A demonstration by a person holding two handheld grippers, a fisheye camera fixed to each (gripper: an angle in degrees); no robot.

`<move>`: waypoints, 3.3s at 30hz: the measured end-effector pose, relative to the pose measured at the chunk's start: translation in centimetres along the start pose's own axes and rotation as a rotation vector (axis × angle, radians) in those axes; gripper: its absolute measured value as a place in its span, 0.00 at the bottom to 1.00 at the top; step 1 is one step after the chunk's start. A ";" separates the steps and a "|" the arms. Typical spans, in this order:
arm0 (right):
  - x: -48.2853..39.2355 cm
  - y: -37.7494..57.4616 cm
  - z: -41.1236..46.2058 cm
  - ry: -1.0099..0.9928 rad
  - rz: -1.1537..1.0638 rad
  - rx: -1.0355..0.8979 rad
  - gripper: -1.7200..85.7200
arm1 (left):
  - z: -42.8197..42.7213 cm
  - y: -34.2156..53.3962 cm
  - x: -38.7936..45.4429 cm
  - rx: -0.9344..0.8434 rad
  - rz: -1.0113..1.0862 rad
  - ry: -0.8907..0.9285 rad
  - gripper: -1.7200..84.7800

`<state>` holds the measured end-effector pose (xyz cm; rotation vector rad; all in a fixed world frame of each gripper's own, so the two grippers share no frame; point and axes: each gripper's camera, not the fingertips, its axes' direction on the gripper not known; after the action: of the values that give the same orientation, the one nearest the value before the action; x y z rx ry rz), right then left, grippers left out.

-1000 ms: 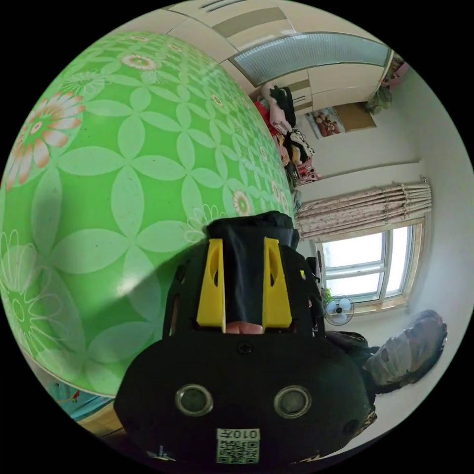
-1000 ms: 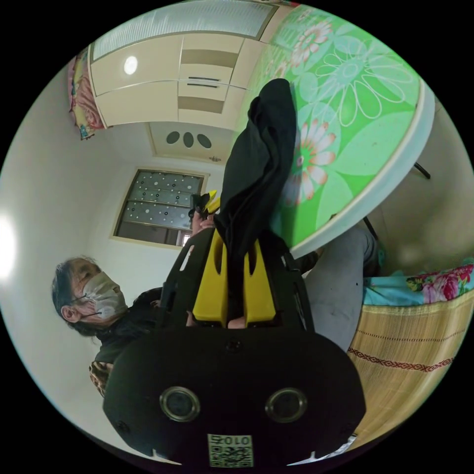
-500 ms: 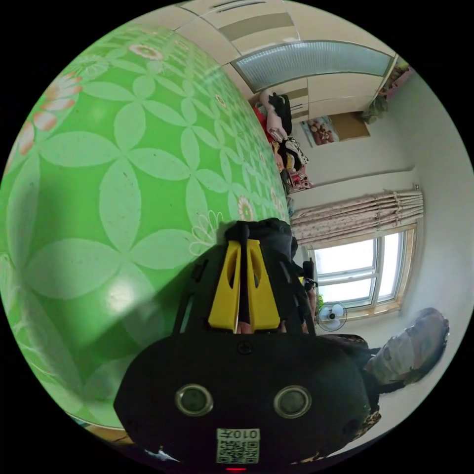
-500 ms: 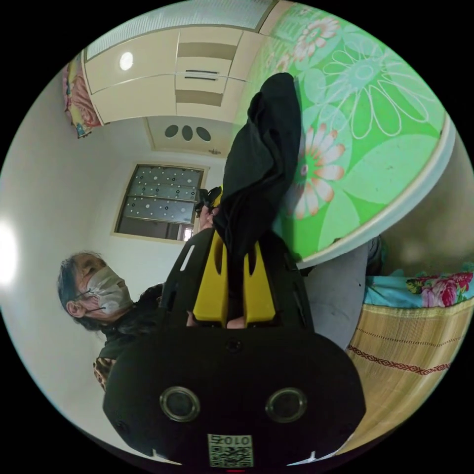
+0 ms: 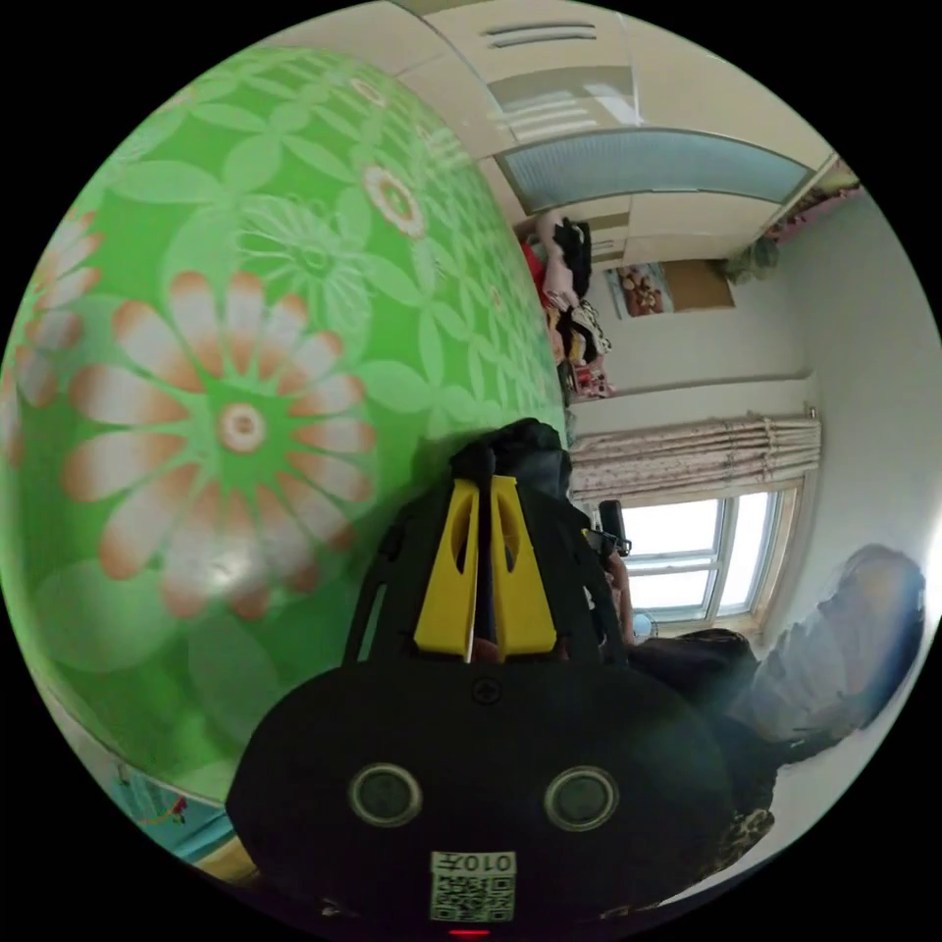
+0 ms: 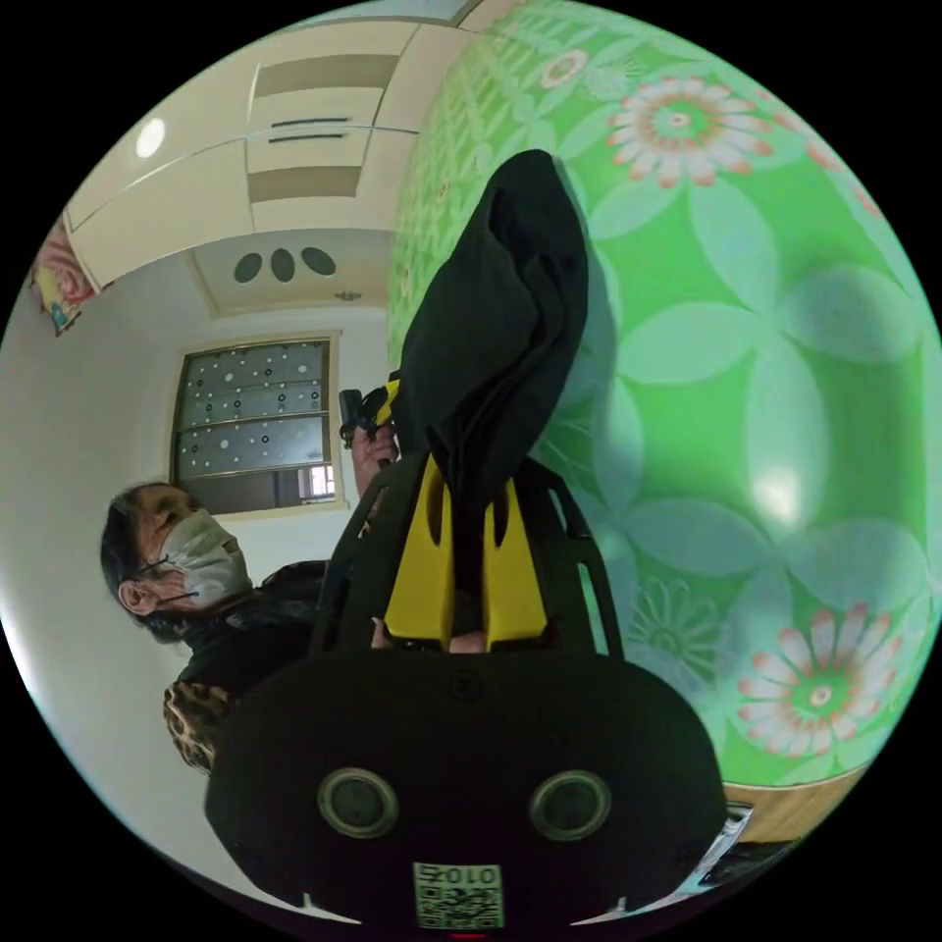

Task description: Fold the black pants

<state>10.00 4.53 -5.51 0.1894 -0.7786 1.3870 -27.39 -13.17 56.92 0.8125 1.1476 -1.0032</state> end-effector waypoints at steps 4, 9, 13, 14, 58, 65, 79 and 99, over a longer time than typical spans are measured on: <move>-2.4 -4.8 2.3 0.074 0.023 -0.053 0.09 | -4.1 -0.9 0.1 0.031 -0.078 -0.004 0.02; -3.2 -9.3 5.5 0.109 0.060 -0.113 0.09 | -8.1 -2.2 2.8 0.017 -0.098 -0.119 0.02; -0.3 -12.1 8.5 0.134 0.127 -0.130 0.09 | -9.9 -2.8 1.2 0.000 -0.179 -0.112 0.02; 0.3 -12.4 8.8 0.129 0.140 -0.125 0.09 | -10.2 -2.7 0.4 -0.003 -0.214 -0.081 0.02; 35.4 -42.0 46.2 0.190 0.231 -0.097 0.09 | -28.8 3.8 -12.0 0.208 -0.308 0.181 0.02; 37.5 -50.0 64.5 0.205 0.142 -0.276 0.09 | -41.6 11.0 -22.3 0.344 -0.408 0.147 0.02; 42.3 -65.5 114.6 0.151 -0.245 -1.079 0.09 | -54.8 40.4 -25.2 0.979 -0.810 -0.029 0.03; 47.5 -46.9 162.6 0.399 -0.560 -1.569 0.09 | -47.0 75.0 -33.1 1.609 -0.955 0.072 0.02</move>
<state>-9.28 -56.88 158.01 -0.9890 -1.1353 0.0192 23.46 63.21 79.45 1.5281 0.5260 -2.8318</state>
